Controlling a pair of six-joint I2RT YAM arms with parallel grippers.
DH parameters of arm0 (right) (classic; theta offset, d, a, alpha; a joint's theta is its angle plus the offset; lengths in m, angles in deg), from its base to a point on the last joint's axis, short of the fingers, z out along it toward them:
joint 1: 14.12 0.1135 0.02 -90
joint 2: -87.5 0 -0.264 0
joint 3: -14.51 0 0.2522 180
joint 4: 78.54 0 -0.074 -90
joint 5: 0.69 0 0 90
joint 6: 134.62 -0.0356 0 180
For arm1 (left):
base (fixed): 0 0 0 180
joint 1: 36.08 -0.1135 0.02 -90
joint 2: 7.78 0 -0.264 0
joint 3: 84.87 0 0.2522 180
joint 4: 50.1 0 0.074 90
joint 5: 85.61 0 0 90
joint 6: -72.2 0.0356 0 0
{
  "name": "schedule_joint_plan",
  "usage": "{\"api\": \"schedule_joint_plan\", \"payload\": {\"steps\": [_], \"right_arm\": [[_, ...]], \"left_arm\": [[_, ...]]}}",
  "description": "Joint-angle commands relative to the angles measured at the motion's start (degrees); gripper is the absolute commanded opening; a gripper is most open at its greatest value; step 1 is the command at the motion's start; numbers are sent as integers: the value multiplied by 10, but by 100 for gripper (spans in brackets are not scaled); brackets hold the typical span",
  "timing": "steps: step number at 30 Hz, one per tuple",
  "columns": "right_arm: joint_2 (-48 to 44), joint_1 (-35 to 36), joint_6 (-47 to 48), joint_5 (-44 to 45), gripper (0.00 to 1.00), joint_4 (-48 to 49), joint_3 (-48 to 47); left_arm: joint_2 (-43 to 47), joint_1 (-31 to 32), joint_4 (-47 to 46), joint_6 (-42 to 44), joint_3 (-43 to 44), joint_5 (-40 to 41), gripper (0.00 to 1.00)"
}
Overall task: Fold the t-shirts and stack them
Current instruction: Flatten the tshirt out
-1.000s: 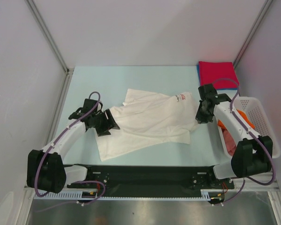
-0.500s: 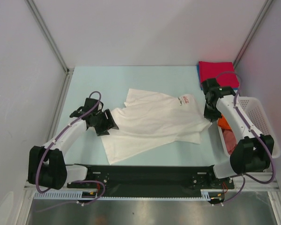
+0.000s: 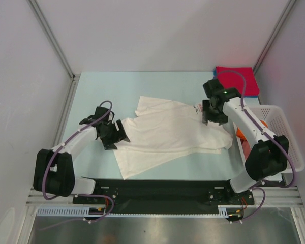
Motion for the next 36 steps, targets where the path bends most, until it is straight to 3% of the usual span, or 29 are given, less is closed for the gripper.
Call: {"api": "schedule_joint_plan", "payload": {"steps": [1, 4, 8, 14, 18, 24, 27, 30, 35, 36], "right_arm": [[39, 45, -13, -146, 63, 70, -11], [94, 82, -31, -206, 63, 131, 0], [157, 105, -34, -255, 63, 176, 4], [269, 119, -40, -324, 63, 192, -72], [352, 124, -61, -385, 63, 186, -194], [481, 127, -109, -436, 64, 153, -392], [505, 120, -113, -437, 66, 112, -505], [472, 105, -110, -425, 68, 99, -499], [345, 100, -65, -346, 77, 91, -365], [319, 99, -59, -333, 78, 92, -299]], "left_arm": [[-36, 12, -7, -11, 0, 3, 82], [-87, 13, -28, -18, -5, -23, 81], [-155, 1, -37, -6, 25, 5, 80], [-246, -77, -37, 9, 105, 27, 80], [-319, -129, -16, 38, 205, 47, 80], [-386, -149, 35, 62, 374, 89, 80], [-354, -147, 60, 76, 425, 131, 81], [-279, -142, 81, 95, 422, 166, 82], [-116, -140, 91, 87, 291, 145, 82], [-89, -140, 88, 84, 229, 142, 81]]}}
